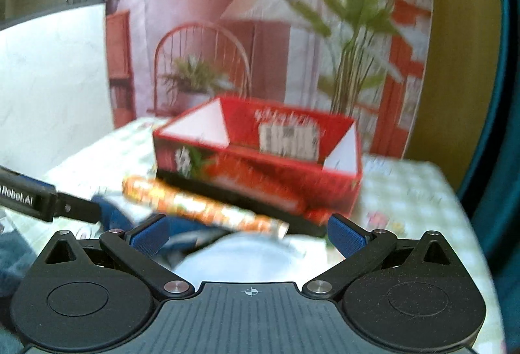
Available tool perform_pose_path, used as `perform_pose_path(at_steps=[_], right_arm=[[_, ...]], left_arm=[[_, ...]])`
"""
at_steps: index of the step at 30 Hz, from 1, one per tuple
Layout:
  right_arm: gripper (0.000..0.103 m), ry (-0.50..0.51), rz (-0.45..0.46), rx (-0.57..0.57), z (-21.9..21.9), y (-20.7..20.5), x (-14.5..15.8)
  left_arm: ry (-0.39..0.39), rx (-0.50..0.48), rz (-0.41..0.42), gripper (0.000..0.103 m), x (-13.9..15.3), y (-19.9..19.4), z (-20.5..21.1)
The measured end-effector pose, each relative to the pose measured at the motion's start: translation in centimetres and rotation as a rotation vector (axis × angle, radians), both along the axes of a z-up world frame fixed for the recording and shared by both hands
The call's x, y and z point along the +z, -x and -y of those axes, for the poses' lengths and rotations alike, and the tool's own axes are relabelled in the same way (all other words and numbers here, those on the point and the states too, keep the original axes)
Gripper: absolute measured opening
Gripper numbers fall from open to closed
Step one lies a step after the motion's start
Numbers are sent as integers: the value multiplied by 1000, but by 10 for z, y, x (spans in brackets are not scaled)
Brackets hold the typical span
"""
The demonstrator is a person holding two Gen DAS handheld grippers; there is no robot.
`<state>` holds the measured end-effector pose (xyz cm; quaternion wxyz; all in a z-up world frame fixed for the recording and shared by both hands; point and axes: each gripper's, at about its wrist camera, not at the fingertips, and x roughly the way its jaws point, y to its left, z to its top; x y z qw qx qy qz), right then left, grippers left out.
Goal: Organize soft objects
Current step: 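Lower both tools toward the white mesh laundry bag beside the box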
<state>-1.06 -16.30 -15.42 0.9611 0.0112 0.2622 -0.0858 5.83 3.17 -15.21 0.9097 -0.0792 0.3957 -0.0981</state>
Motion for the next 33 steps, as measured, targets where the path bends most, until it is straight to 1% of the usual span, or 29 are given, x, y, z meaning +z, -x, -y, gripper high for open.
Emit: perform_pose_path(at_steps=[2,4,7,8,10,12,13,14,15,17,19,21,24,28,31,33], right_arm=[[102,-15,-26,2,2,-1,-8],[102,-33,-54,1,3,-3,-13],[102,-47,-77,7,6,-7,-18],[102,-48,-83,8,6,-7,-20],[97,-51,-99,10,7,-9,-25],[95,-59,-119,8,8,-12,-31],[93,-64,-128,8,8,-13,-32],[93,-70,-137,10,9,-14,-35],[92,-74,-145,12,9,-15,-37],[92,-78,-152,15,10,-18,-41],[88,-90,-161,19,11,-20,-44],[86,-101,-171,26,12,-21,-48],[85,-117,-170,23,14,-21,-49],[81,-132,-173,28,15,-21,-50],[77,-143,-181,39,15,-22,-51],[74,-157,-185,41,16,-22,-53]], left_arm=[[53,-33,-61,96,-12,-3,1],[64,-63,-118,90,-26,-9,5],[78,-75,-182,89,-44,-18,9],[97,-78,-196,89,-47,-19,11],[108,-78,-219,89,-56,-21,10],[111,-76,-243,89,-65,-25,9],[122,-76,-253,88,-63,-26,9],[116,-78,-260,88,-67,-29,5],[122,-93,-250,88,-69,-30,5],[125,-127,-235,88,-71,-36,10],[131,-147,-238,88,-73,-40,16],[126,-163,-237,88,-75,-41,20],[122,-171,-230,84,-77,-44,20],[149,-177,-232,80,-81,-45,17],[146,-185,-240,80,-85,-43,16],[161,-189,-259,82,-89,-45,16]])
